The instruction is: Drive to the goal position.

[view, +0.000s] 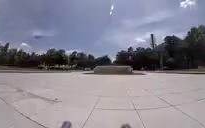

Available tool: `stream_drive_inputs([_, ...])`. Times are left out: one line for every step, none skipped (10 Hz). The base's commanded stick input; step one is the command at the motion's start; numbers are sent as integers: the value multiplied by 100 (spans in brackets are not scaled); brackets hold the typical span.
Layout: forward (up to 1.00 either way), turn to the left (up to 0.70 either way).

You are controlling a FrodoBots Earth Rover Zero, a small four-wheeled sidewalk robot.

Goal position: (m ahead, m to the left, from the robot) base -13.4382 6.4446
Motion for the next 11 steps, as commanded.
stream_drive_inputs([70,0])
stream_drive_inputs([70,0])
stream_drive_inputs([70,0])
stream_drive_inputs([70,0])
stream_drive_inputs([70,0])
stream_drive_inputs([70,0])
stream_drive_inputs([70,0])
stream_drive_inputs([70,0])
stream_drive_inputs([70,0])
stream_drive_inputs([70,3])
stream_drive_inputs([70,3])
